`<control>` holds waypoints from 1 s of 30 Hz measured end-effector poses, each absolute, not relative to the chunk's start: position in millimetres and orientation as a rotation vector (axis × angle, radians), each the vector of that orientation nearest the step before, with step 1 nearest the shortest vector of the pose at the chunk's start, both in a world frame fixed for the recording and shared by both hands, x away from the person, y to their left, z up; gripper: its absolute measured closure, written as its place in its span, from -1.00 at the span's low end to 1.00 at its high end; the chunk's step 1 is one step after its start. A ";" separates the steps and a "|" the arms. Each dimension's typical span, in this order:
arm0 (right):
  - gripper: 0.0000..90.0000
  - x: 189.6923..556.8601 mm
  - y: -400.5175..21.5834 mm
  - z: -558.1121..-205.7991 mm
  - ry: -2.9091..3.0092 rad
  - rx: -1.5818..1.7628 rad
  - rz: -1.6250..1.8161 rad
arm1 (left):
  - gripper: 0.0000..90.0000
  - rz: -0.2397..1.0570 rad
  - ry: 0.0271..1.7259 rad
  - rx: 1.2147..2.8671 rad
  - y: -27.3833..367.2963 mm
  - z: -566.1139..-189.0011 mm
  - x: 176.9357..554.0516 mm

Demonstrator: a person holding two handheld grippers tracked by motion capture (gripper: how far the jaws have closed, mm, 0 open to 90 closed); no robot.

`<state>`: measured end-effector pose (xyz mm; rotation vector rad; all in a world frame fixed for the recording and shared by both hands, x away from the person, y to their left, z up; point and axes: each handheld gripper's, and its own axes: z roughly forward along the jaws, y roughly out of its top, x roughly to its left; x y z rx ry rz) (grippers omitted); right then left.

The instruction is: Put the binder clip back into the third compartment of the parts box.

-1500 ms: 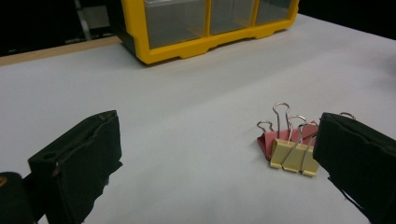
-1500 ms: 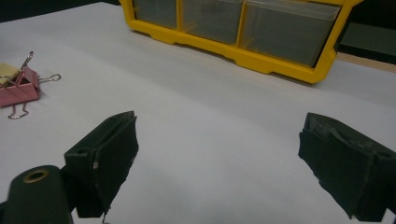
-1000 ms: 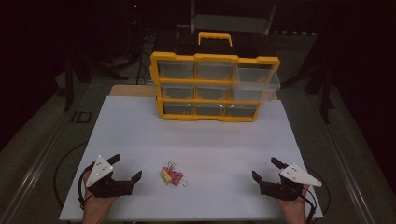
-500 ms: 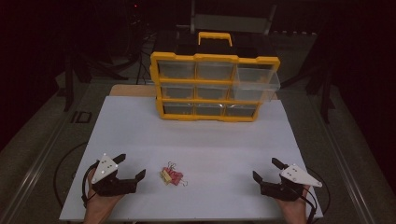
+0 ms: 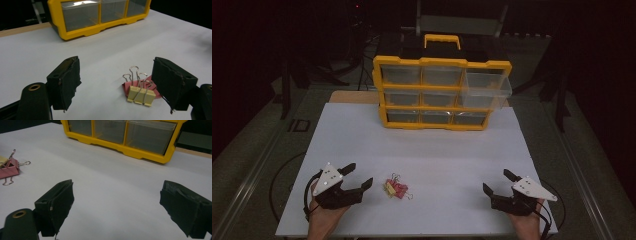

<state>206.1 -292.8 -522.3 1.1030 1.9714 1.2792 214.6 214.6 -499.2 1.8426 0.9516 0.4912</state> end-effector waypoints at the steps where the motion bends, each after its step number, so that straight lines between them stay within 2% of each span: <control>1: -0.74 206.0 -292.8 -522.3 1.971 1.104 1.278 | -0.48 0.489 0.948 1.848 213.0 -499.2 215.5; 14: -0.74 205.5 -292.9 -522.0 1.968 1.100 1.270 | -0.49 0.436 0.956 1.897 189.0 -502.4 223.1; 30: -0.74 205.0 -291.8 -522.2 1.972 1.092 1.256 | -0.57 0.458 1.020 1.948 167.8 -512.8 226.1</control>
